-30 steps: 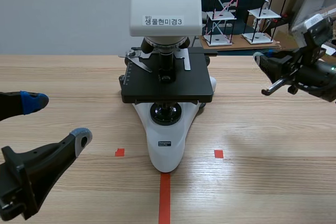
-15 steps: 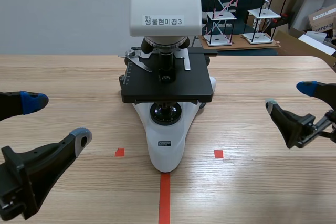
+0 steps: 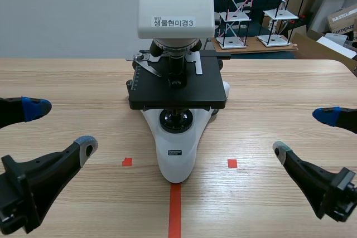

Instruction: Return to the home posture

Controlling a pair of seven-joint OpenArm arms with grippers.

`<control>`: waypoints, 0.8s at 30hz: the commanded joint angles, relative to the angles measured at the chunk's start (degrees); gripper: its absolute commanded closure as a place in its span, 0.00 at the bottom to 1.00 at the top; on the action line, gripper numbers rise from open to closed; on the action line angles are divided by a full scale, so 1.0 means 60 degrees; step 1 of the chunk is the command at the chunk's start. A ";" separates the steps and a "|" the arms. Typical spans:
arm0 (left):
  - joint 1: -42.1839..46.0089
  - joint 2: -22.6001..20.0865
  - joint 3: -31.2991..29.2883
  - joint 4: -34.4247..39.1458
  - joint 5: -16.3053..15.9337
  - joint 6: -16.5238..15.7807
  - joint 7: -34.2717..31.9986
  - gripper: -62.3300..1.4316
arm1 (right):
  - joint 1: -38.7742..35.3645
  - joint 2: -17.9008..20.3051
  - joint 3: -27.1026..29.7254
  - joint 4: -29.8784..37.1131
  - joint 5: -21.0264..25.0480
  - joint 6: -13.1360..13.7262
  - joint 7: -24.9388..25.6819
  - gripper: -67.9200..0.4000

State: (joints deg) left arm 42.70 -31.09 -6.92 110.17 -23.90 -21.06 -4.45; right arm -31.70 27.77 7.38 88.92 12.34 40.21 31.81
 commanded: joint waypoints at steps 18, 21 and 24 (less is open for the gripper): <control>0.0047 0.0073 -0.0036 0.0040 -0.0087 -0.0007 -0.0069 0.07 | -0.2390 -0.0583 0.1413 0.2197 0.0306 -0.0011 0.0357 0.08; 0.0047 0.0073 -0.0036 0.0040 -0.0087 -0.0007 -0.0069 0.07 | -0.2386 -0.0583 0.1413 0.2197 0.0306 -0.0015 0.0357 0.08; 0.0047 0.0073 -0.0036 0.0040 -0.0087 -0.0007 -0.0069 0.07 | -0.2386 -0.0583 0.1413 0.2197 0.0306 -0.0015 0.0357 0.08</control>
State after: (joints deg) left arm 42.70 -31.09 -6.92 110.17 -23.88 -21.06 -4.45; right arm -46.39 24.12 15.79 101.43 13.34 40.10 33.10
